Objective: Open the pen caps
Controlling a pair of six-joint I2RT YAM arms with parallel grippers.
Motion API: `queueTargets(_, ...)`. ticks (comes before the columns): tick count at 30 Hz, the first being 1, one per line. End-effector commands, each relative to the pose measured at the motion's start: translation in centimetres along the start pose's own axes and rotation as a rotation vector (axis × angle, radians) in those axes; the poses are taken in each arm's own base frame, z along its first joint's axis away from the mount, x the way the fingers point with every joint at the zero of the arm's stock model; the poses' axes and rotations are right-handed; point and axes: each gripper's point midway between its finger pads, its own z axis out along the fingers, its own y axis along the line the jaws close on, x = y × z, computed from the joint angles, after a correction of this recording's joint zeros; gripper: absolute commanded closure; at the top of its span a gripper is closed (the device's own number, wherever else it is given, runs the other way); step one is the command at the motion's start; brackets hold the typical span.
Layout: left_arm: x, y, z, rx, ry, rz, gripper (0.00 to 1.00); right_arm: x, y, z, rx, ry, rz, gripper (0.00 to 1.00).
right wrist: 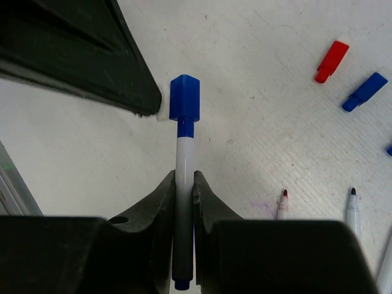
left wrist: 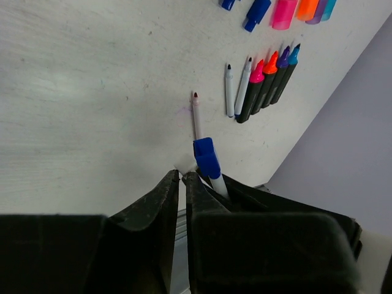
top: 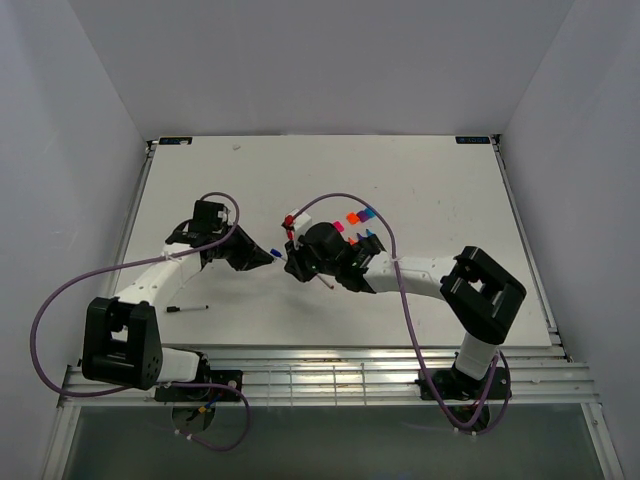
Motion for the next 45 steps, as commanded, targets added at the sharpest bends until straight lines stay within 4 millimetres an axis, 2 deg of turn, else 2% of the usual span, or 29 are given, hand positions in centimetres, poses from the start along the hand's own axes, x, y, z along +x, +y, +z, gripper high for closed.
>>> queueTargets(1,2.0,-0.9,-0.5,0.050,0.074,0.000,1.00,-6.1,1.6,-1.1,-0.056,-0.206,-0.006,0.92)
queueTargets(6,1.8,-1.3,-0.4,0.058,0.074,0.012,1.00,-5.4,3.4,-1.3,-0.154,-0.202,-0.034,0.92)
queueTargets(9,1.2,-0.9,-0.2,0.032,0.043,0.027,1.00,-4.9,2.9,-1.4,-0.125,-0.183,-0.027,0.92)
queueTargets(11,0.6,-0.5,-0.2,0.004,0.014,0.034,1.00,-4.9,2.0,-1.6,-0.077,-0.178,-0.021,0.92)
queueTargets(12,0.3,-0.3,-0.3,-0.007,-0.003,0.055,1.00,-4.2,1.5,-1.7,-0.052,-0.148,-0.008,0.92)
queueTargets(14,-0.4,0.3,-0.3,-0.044,-0.046,0.067,1.00,-4.1,-0.2,-2.1,0.046,-0.138,0.006,0.92)
queueTargets(18,-1.2,0.9,-0.2,-0.077,-0.087,0.087,1.00,-3.2,-2.4,-3.5,0.140,-0.106,0.024,0.92)
queueTargets(19,-1.5,0.9,-0.2,-0.083,-0.093,0.099,0.97,-2.3,-2.8,-3.6,0.150,-0.076,0.036,0.92)
queueTargets(20,-1.7,1.2,0.2,-0.101,-0.090,0.101,0.90,-2.4,-3.4,-4.0,0.161,-0.078,0.050,0.92)
queueTargets(22,-2.3,1.6,0.6,-0.129,-0.106,0.120,0.84,-1.8,-4.0,-4.4,0.174,-0.068,0.070,0.92)
queueTargets(23,-2.9,1.1,0.6,-0.127,-0.117,0.136,0.82,-1.2,-4.5,-4.7,0.181,-0.062,0.075,0.92)
queueTargets(25,-3.9,1.7,1.3,-0.171,-0.138,0.145,0.76,-0.7,-4.8,-5.0,0.183,-0.053,0.080,0.92)
queueTargets(26,-4.5,1.1,1.3,-0.166,-0.149,0.165,0.72,-0.2,-5.2,-5.3,0.188,-0.048,0.088,0.92)
queueTargets(27,-4.8,1.4,2.0,-0.185,-0.134,0.166,0.61,-0.1,-5.3,-5.5,0.186,-0.046,0.092,0.92)
queueTargets(28,-4.9,1.2,2.4,-0.181,-0.118,0.165,0.58,0.1,-5.2,-5.7,0.181,-0.045,0.091,0.92)
queueTargets(29,-5.3,0.5,2.6,-0.176,-0.112,0.173,0.57,0.4,-5.3,-6.0,0.182,-0.042,0.094,0.92)
queueTargets(32,-6.2,1.4,4.1,-0.241,-0.095,0.160,0.51,0.6,-5.4,-6.7,0.178,-0.049,0.095,0.92)
queueTargets(33,-6.9,0.8,4.2,-0.243,-0.106,0.165,0.50,1.0,-5.5,-6.8,0.179,-0.043,0.095,0.92)
queueTargets(35,-7.5,1.6,5.0,-0.289,-0.103,0.154,0.49,0.8,-5.5,-7.3,0.180,-0.052,0.088,0.92)
queueTargets(36,-7.8,1.1,5.1,-0.286,-0.107,0.149,0.49,1.2,-5.7,-7.4,0.187,-0.047,0.085,0.92)
queueTargets(45,-7.7,1.8,7.5,-0.339,-0.049,0.060,0.50,1.2,-6.4,-7.8,0.189,-0.054,0.066,0.92)
